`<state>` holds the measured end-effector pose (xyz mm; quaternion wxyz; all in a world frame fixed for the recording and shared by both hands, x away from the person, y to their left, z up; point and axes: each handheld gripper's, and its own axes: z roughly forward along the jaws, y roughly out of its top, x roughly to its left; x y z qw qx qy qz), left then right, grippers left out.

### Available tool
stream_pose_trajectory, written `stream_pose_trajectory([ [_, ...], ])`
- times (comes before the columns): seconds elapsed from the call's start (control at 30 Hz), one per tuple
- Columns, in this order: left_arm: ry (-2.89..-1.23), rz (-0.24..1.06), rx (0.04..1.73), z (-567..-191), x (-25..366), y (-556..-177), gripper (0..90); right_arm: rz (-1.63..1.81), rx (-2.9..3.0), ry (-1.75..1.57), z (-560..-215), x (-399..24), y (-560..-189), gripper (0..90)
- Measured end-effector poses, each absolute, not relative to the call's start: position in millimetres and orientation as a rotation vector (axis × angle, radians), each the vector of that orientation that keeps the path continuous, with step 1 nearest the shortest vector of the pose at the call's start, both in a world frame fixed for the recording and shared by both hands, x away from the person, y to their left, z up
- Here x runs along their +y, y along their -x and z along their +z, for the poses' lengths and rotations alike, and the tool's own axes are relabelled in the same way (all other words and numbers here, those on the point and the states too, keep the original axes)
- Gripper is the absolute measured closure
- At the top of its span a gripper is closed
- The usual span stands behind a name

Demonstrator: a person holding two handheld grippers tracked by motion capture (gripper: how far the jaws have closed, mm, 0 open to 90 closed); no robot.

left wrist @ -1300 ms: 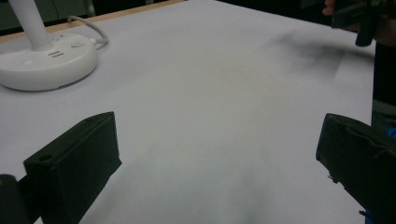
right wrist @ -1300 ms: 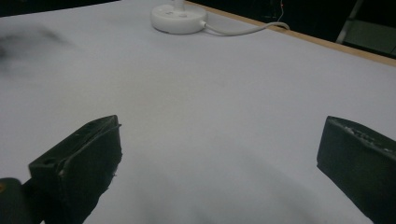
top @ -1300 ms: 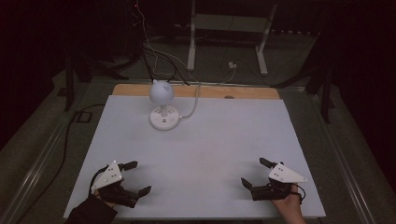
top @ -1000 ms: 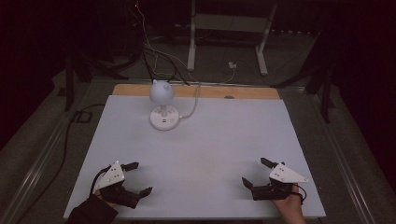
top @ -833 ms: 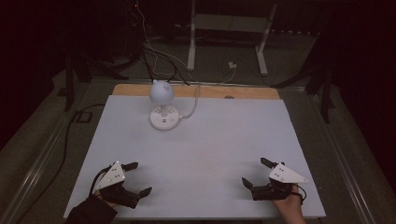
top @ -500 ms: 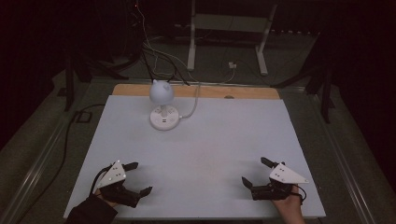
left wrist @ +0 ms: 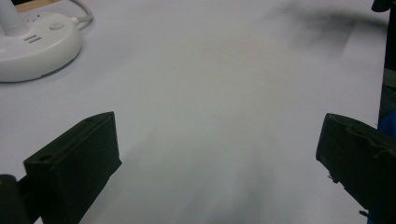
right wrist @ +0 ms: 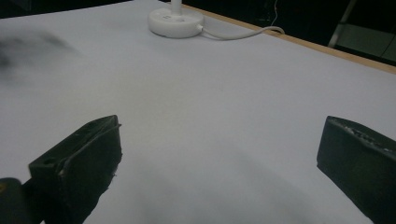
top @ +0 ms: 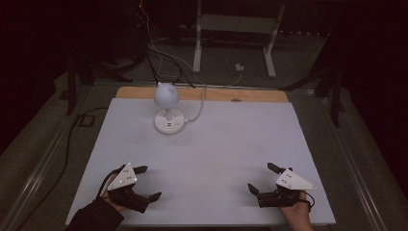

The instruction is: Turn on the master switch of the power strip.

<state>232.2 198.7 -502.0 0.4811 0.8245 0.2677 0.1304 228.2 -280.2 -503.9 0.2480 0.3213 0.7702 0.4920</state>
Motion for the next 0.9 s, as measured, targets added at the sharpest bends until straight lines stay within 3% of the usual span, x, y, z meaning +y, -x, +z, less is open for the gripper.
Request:
stream_pose_trajectory([
  [0.9,-1.981,0.311,0.622,-472.7,187.4,-256.9,0.0,1.359,2.089,-0.893,-503.4,-281.6,-228.4,0.0],
])
